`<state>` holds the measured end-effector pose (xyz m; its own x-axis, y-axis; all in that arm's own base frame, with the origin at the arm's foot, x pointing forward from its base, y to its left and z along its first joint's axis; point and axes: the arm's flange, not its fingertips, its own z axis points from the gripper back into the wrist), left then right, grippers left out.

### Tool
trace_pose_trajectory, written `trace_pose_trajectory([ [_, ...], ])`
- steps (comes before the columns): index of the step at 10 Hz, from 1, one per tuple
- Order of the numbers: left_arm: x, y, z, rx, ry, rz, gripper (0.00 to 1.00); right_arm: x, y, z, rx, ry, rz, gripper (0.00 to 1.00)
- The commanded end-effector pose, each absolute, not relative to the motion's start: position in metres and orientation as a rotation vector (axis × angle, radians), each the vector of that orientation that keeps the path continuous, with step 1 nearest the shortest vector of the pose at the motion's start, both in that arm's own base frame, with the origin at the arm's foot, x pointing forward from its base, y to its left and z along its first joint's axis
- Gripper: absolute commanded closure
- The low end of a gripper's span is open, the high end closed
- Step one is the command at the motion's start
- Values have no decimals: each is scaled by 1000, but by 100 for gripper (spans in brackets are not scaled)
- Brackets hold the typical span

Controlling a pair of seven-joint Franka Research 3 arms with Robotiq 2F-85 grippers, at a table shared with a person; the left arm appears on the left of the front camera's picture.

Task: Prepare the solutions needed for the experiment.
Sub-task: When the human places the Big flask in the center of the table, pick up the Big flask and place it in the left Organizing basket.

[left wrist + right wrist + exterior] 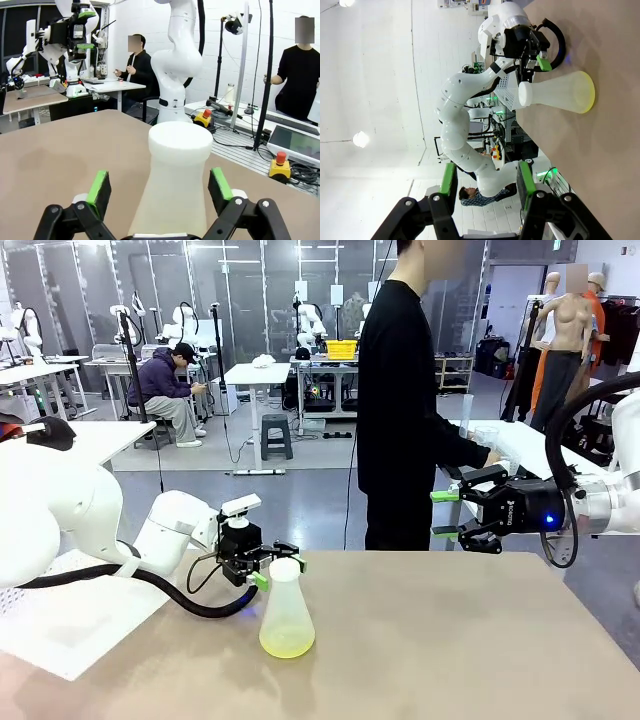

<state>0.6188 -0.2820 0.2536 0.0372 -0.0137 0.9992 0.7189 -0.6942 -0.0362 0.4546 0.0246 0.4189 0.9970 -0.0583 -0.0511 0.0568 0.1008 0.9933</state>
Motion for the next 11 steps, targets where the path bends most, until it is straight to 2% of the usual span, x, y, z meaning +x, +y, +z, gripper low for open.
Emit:
trace_pose_trajectory([
  [1,595,-284,255,-1759,-738,-1741,0,454,24,420,1465,2,-78,39],
  [6,574,-290,263,-1728,-747,-1751,0,454,24,420,1465,2,-78,39],
  [11,568,-300,259,-1777,-760,-1751,0,454,24,420,1465,2,-78,39],
])
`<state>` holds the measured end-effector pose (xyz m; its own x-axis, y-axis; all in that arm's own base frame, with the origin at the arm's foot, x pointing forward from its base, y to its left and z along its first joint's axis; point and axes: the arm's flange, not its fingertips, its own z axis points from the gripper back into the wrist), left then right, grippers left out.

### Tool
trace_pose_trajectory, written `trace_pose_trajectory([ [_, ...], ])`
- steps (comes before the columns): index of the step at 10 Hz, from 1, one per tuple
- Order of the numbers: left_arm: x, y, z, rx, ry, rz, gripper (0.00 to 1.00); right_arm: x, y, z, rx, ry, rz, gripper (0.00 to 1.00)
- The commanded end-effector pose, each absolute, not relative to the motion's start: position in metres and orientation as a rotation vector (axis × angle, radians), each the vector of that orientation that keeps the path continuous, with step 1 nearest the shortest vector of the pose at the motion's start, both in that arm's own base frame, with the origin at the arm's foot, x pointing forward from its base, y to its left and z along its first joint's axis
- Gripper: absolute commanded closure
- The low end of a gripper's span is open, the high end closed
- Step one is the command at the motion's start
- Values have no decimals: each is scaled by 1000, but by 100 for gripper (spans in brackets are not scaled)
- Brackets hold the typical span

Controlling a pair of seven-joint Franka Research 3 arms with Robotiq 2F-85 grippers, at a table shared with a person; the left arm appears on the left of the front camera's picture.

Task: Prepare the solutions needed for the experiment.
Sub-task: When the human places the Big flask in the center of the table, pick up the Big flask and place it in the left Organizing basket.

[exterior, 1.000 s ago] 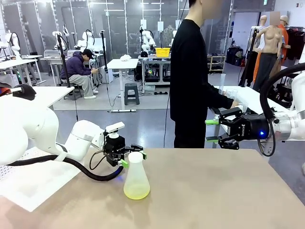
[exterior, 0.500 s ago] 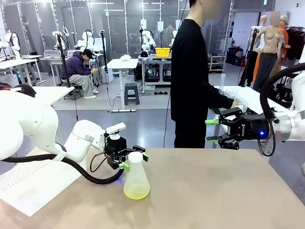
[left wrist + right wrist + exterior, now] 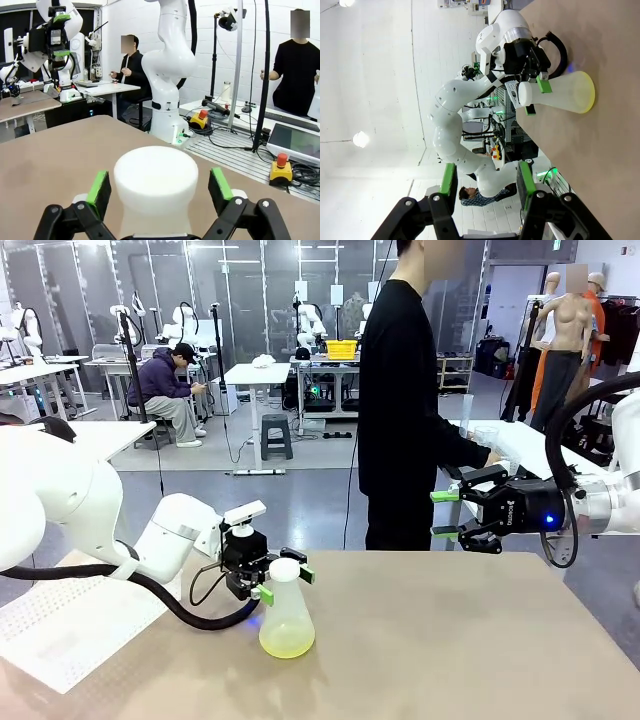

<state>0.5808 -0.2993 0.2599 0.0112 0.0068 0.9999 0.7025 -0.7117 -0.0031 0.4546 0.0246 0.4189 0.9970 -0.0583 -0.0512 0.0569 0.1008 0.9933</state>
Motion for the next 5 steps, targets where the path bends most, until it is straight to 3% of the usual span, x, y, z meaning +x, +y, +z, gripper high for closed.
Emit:
trace_pose_trajectory([
  [1,571,-300,259,-1749,-772,-1745,0,454,24,420,1465,2,-78,39],
  [3,576,-302,261,-1734,-771,-1722,0,454,24,420,1465,2,-78,39],
  [4,577,-304,262,-1724,-767,-1739,14,454,24,420,1465,2,-78,39],
  [5,578,-307,264,-1727,-754,-1737,19,454,24,420,1465,2,-78,39],
])
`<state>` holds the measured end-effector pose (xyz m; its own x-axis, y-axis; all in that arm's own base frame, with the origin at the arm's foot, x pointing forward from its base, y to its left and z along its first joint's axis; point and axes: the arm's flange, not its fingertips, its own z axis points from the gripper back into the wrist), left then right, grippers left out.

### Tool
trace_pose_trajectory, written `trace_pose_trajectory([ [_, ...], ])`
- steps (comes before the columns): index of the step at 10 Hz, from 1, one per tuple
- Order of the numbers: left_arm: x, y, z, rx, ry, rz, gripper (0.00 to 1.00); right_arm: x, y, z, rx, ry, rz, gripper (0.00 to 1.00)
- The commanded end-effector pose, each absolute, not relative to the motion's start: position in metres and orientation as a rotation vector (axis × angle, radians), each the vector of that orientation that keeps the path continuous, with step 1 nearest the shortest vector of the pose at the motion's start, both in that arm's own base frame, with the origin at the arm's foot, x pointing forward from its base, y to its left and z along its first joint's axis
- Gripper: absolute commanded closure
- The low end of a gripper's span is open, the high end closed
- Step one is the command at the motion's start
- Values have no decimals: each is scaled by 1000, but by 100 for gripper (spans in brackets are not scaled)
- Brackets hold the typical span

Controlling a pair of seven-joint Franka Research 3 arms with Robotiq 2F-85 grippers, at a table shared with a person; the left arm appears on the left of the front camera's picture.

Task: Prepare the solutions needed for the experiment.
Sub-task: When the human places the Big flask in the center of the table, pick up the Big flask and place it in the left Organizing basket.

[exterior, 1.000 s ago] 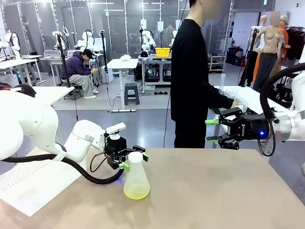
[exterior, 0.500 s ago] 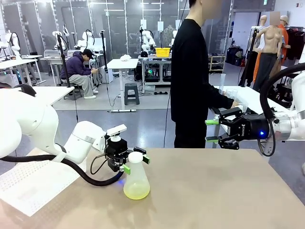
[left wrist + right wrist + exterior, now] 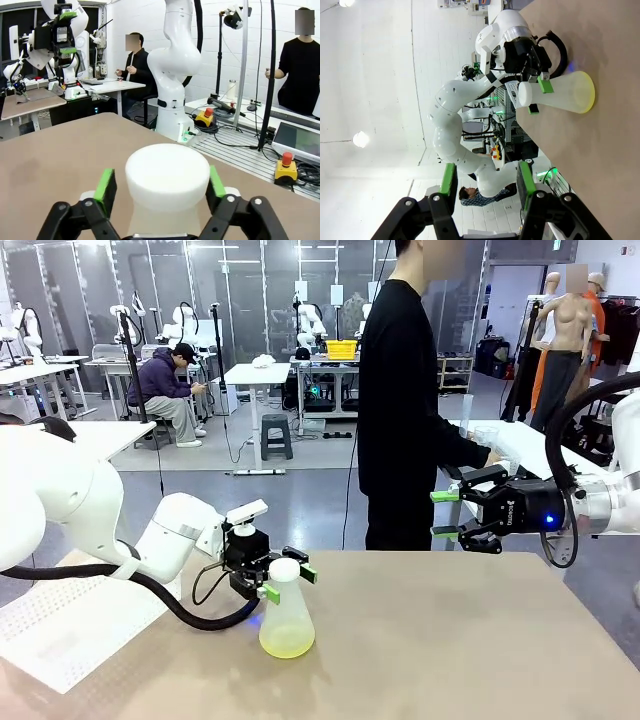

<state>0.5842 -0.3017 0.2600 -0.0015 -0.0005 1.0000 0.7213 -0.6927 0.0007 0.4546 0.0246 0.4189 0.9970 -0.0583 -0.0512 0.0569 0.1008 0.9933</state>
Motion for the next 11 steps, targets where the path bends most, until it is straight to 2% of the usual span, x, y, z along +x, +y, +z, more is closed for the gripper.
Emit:
trace_pose_trajectory([
  [1,579,-308,265,-1736,-755,-1731,33,454,24,420,1465,2,-78,39],
  [2,580,-309,267,-1730,-747,-1730,38,454,24,420,1465,2,-78,39],
  [3,581,-309,269,-1727,-738,-1729,53,454,24,420,1465,2,-78,39],
  [4,582,-308,269,-1726,-738,-1729,58,454,24,420,1465,2,-78,39],
  [5,583,-308,270,-1728,-736,-1725,72,454,24,420,1465,2,-78,39],
  [6,584,-308,271,-1730,-734,-1720,77,454,24,420,1465,2,-78,39],
  [7,584,-308,271,-1733,-734,-1716,92,454,24,420,1465,2,-78,39],
  [9,584,-309,274,-1732,-725,-1718,100,454,24,420,1465,2,-78,39],
  [11,577,-319,283,-1774,-687,-1764,100,454,24,420,1465,2,-78,39],
])
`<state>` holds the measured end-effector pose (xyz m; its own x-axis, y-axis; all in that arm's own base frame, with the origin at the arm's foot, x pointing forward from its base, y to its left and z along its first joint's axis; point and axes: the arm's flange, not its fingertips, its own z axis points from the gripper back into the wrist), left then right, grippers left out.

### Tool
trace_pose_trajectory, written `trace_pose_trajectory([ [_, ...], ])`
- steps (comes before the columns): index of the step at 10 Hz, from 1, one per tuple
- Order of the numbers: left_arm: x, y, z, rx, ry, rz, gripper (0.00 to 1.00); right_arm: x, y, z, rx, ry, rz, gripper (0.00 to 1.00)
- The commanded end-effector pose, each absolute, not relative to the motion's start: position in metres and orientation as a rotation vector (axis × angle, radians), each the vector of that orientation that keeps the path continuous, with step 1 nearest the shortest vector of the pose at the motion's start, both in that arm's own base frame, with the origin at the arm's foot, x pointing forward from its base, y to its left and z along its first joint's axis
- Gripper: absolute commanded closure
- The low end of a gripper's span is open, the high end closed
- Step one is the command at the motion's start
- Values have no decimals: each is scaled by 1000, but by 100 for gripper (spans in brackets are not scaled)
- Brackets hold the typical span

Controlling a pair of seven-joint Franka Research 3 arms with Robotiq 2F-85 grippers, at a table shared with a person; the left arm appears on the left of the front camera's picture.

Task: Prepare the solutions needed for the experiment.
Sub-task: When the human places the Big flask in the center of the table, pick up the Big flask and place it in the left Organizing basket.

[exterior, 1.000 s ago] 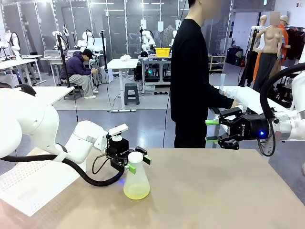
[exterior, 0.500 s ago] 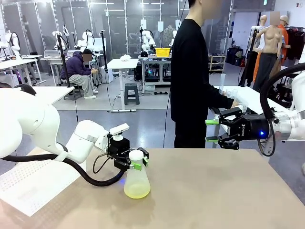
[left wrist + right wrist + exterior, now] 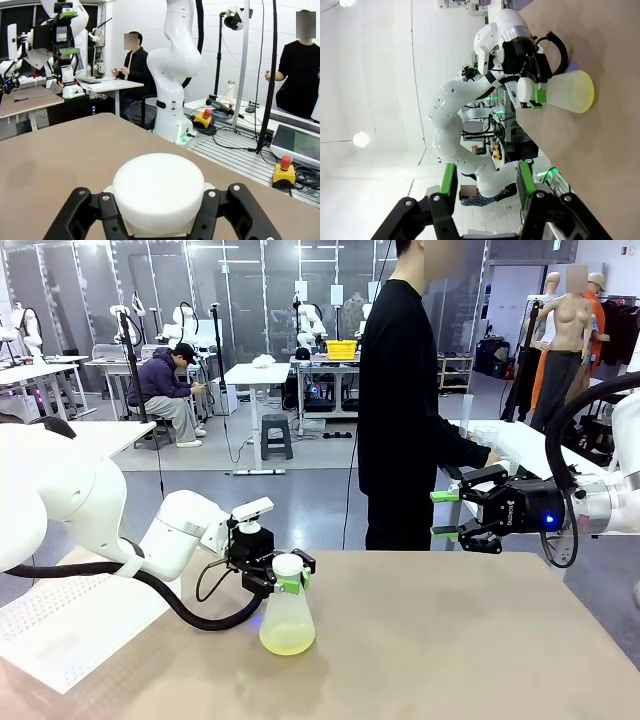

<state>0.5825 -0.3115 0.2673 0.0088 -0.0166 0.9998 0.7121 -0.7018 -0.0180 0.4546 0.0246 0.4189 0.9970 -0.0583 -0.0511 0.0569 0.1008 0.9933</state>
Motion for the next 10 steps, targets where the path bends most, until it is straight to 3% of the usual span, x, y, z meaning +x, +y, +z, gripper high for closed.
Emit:
trace_pose_trajectory([
  [1,574,-324,293,-1773,-671,-1787,100,454,24,420,1465,2,-78,39],
  [5,559,-331,338,-1727,-651,-1885,100,454,24,420,1465,2,-78,39],
  [10,562,-264,391,-1594,-699,-1866,100,454,24,420,1465,2,-78,39],
])
